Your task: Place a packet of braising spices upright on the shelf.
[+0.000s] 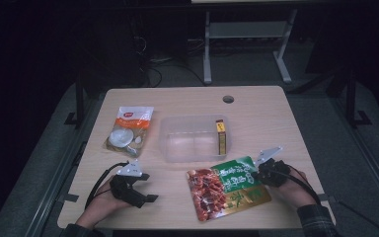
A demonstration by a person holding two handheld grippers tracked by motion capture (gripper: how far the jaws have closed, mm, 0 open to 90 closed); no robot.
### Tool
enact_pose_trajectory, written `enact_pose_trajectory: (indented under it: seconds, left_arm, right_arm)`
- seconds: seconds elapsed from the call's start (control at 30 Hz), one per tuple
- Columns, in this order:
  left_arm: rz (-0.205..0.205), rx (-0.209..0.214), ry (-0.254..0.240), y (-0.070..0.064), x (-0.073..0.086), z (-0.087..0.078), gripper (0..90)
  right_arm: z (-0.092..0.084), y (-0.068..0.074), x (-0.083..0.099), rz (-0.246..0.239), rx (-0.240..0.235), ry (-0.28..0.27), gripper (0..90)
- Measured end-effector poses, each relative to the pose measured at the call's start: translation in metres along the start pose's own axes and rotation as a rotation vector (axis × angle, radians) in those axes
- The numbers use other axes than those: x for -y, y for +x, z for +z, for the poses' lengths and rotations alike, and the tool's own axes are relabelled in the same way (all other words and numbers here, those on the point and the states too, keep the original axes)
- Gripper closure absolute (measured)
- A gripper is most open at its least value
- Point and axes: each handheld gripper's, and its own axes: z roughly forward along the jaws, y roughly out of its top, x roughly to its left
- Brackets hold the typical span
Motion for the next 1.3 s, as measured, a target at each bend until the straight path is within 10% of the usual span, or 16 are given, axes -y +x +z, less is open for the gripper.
enact_pose_trajectory:
  seconds: [0.77, 1.0, 1.3]
  left_arm:
    - [0.032, 0.007, -0.018, -0.003, -0.002, -0.003, 14.1]
    - [0.05, 0.021, -0.02, -0.006, -0.005, -0.001, 14.1]
    - [0.087, 0.043, -0.034, -0.006, -0.018, 0.002, 14.1]
  right_arm:
    - [0.019, 0.067, -0.035, -0.211, -0.081, -0.027, 90.0]
    - [0.005, 0.056, -0.027, -0.123, -0.066, -0.109, 87.9]
    - [-0.011, 0.044, -0.006, 0.03, -0.026, -0.199, 52.6]
